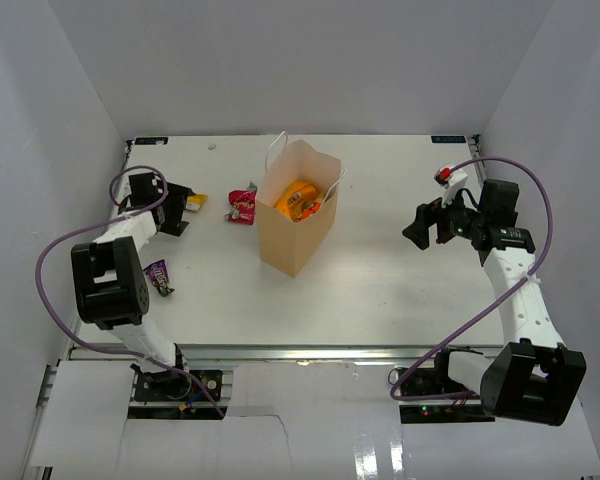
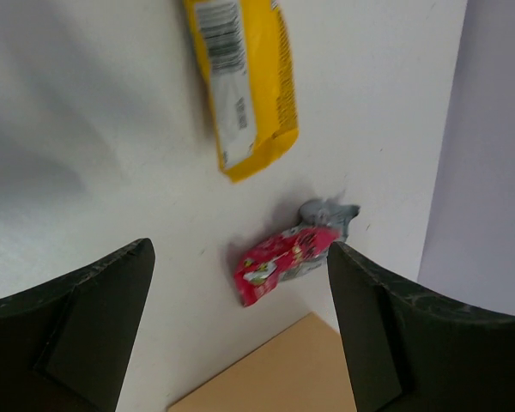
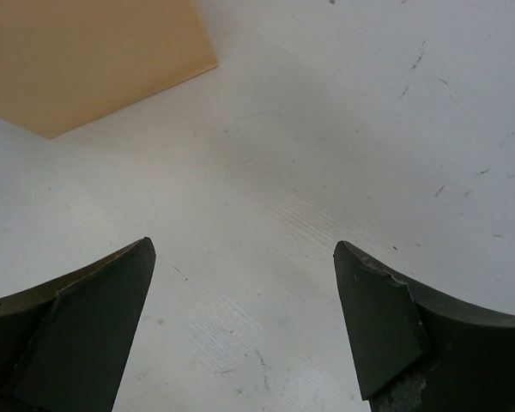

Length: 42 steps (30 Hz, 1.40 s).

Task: Place the snacks into the paper bag

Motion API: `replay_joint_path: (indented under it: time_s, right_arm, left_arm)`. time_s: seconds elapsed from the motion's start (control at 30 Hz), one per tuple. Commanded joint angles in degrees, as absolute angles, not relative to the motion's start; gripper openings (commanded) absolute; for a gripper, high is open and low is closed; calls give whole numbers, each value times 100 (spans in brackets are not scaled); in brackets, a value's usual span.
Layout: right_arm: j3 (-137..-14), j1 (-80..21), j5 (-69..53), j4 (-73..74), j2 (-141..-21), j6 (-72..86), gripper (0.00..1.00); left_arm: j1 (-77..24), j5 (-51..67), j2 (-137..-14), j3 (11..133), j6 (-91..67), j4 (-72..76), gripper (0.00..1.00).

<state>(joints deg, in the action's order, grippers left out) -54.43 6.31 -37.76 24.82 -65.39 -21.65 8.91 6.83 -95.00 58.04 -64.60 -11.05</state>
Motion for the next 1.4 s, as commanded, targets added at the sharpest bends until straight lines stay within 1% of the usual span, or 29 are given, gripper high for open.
replay_joint_path:
  time_s: [0.0,0.1,0.2,0.23,0.33,0.47,0.53,0.6,0.67,0.77,0.8,0.9,1.0,1.07,1.1,1.13,1.2,1.23,1.27,1.3,1.37]
  right_arm:
    - [-5353,642,-3577,2400,-6381,-2285,91]
    - [-5352,642,-3507,2373,-6381,-2241,91]
    - [-5458,642,-3410,2356,-6355,-2241,92]
    - [-5589,642,-3384,2355,-6346,-2241,92]
    - [-5940,642,-3524,2347,-6319,-2302,93]
    - [-6520,642,-4147,2311,-6363,-2531,94]
    - [-6784,633,-4665,2312,-6451,-2654,94]
    - [-7162,607,-4921,2189,-6565,-2419,94]
    - [-7652,493,-4852,2075,-6670,-2268,93]
    - [-8216,256,-4633,2240,-6960,-2136,91]
    - [-8557,150,-4440,2293,-7091,-2118,91]
    - [-9059,-577,-3992,2355,-7277,-2074,89]
    - [-9149,-1053,-3693,1953,-7295,-2083,88]
    - [-9341,-1614,-3569,1689,-7373,-2092,88]
    - [-9343,-1617,-3534,1627,-7444,-2057,88]
    - [-9560,-1852,-3516,1574,-7514,-1996,88]
    - [-9833,-2055,-3507,1477,-7786,-1716,87]
    - [-10122,-2326,-3481,1450,-7892,-1670,86]
    - [-10229,-2477,-3359,1407,-8049,-1618,86]
    - [-10309,-2827,-3297,1302,-8120,-1608,86]
    - [-10450,-3180,-3121,1205,-8322,-1582,86]
  left_arm:
    - [949,598,-9990,6580,-6802,-791,92]
    - [967,501,-10431,7177,-6943,-1185,91]
    - [1011,475,-10985,7793,-7075,-1747,86]
    - [1028,501,-11213,7918,-7058,-1993,85]
    - [1028,414,-11381,8174,-7005,-2249,84]
    - [1046,290,-11548,8226,-7110,-2531,84]
    - [1055,325,-11636,8270,-7119,-2566,84]
    - [1081,334,-11838,8376,-7154,-2654,82]
    - [1125,378,-11979,8569,-7128,-2750,77]
    - [1186,527,-12243,8710,-7093,-2812,67]
    - [1195,562,-12295,8719,-7093,-2812,60]
    - [1257,694,-12375,8745,-6996,-2734,45]
    - [1292,887,-12384,8702,-6690,-2488,36]
    - [1353,1255,-12305,8579,-6409,-2059,22]
    - [1354,1257,-12305,8517,-6312,-2057,22]
    - [1397,1535,-12218,8421,-6224,-1761,17]
    - [1432,1888,-12068,8053,-5882,-1086,15]
    - [1476,2447,-11980,7868,-5749,-768,11]
    - [1503,2722,-11788,7710,-5644,-486,7]
    - [1503,2933,-11682,7377,-5442,-40,7]
    - [1503,3575,-11262,6972,-5283,551,6]
